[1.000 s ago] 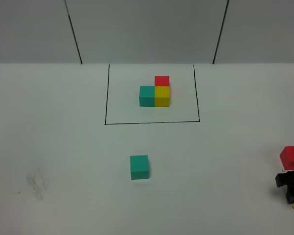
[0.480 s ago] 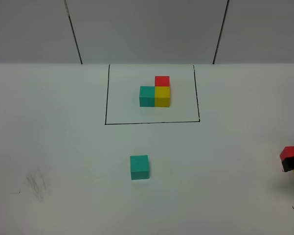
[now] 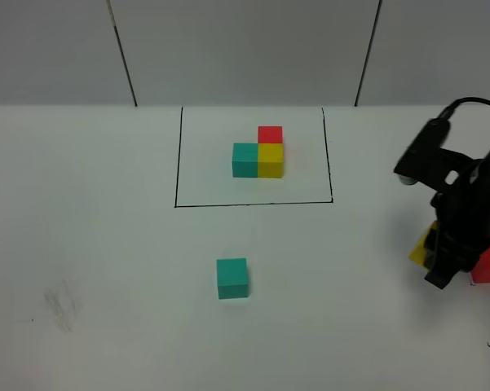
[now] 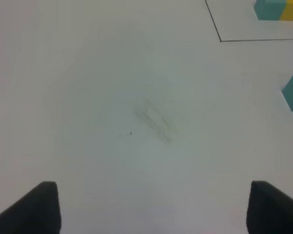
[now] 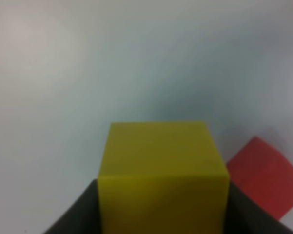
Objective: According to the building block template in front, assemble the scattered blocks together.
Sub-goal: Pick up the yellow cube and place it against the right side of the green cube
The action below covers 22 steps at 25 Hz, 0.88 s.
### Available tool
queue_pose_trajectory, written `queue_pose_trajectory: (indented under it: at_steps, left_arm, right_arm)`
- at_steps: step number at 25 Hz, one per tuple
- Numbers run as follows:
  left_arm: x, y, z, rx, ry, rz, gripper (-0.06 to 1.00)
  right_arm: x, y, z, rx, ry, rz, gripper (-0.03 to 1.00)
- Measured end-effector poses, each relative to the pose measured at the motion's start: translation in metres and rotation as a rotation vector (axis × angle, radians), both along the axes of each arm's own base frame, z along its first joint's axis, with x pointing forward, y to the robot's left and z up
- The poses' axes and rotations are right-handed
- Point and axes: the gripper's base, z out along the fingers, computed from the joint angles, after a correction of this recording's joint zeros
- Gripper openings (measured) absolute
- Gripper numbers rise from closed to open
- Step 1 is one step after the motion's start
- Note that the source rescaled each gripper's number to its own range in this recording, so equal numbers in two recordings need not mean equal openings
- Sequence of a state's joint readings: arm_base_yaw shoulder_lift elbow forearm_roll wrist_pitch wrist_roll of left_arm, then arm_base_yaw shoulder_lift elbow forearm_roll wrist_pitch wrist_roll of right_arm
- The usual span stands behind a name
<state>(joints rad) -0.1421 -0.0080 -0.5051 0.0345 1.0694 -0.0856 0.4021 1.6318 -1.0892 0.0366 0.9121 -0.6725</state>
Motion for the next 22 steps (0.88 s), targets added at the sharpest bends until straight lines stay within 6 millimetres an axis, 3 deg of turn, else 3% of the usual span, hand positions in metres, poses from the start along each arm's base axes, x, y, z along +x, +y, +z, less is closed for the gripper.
queue_pose_trajectory:
  at_steps: [6,12,22]
  left_arm:
    - [0.000,0.000,0.000,0.000,0.000,0.000,0.70]
    - [0.000,0.000,0.000,0.000,0.000,0.000,0.70]
    - [0.000,0.000,0.000,0.000,-0.001,0.000,0.70]
  right_arm:
    - [0.022,0.055,-0.019,-0.017,0.028,0.218,0.19]
    - [0.018,0.115,-0.038,-0.033,0.051,0.370,0.19]
    - [0.005,0.171,-0.046,-0.042,0.056,0.559,0.19]
